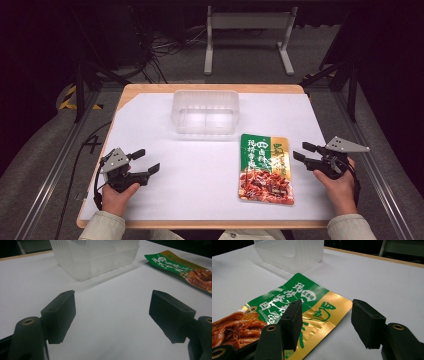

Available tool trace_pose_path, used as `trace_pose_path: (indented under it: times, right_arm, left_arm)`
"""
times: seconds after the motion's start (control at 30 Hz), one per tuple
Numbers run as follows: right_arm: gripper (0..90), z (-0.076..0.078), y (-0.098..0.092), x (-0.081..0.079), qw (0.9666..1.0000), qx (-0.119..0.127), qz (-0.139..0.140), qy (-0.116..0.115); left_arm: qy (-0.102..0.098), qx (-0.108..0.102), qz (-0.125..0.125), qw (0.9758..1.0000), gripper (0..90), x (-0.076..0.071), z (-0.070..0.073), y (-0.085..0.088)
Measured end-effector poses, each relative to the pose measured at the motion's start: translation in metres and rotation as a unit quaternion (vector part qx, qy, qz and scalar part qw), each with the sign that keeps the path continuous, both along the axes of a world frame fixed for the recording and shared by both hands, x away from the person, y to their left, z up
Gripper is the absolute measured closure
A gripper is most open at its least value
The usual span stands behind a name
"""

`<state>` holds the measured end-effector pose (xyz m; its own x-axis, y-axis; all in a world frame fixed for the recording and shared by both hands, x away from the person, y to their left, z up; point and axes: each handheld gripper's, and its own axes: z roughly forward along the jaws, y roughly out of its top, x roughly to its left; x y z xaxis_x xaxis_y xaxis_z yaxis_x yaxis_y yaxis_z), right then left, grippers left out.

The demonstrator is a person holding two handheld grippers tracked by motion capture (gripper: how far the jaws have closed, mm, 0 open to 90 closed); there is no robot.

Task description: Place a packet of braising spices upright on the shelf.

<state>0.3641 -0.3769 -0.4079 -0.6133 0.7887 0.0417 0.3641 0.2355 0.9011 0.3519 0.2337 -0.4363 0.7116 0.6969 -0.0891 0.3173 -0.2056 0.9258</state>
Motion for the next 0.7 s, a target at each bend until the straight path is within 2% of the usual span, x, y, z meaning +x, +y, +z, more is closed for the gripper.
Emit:
trace_pose_path:
  times: [0.1,0.37,0.6,0.7]
  right_arm:
    - [41.3,0.003,-0.001,-0.001,1.0000,0.003,0.002,0.004]
    - [36.1,0.015,-0.003,0.002,0.9997,0.019,0.010,0.011]
    - [34.0,0.027,0.005,0.016,0.9992,0.016,0.008,0.035]
    - [35.3,0.031,0.009,0.025,0.9984,0.033,0.002,0.047]
  left_arm:
    - [-0.001,-0.004,-0.005,1.0000,21.6,0.000,0.001,-0.001]
    - [-0.001,0.003,-0.009,1.0000,19.0,0.002,0.000,-0.002]
    - [0.004,0.011,0.002,0.9999,18.0,0.001,-0.002,0.000]
    - [0.008,0.016,0.004,0.9998,18.0,0.001,-0.003,0.000]
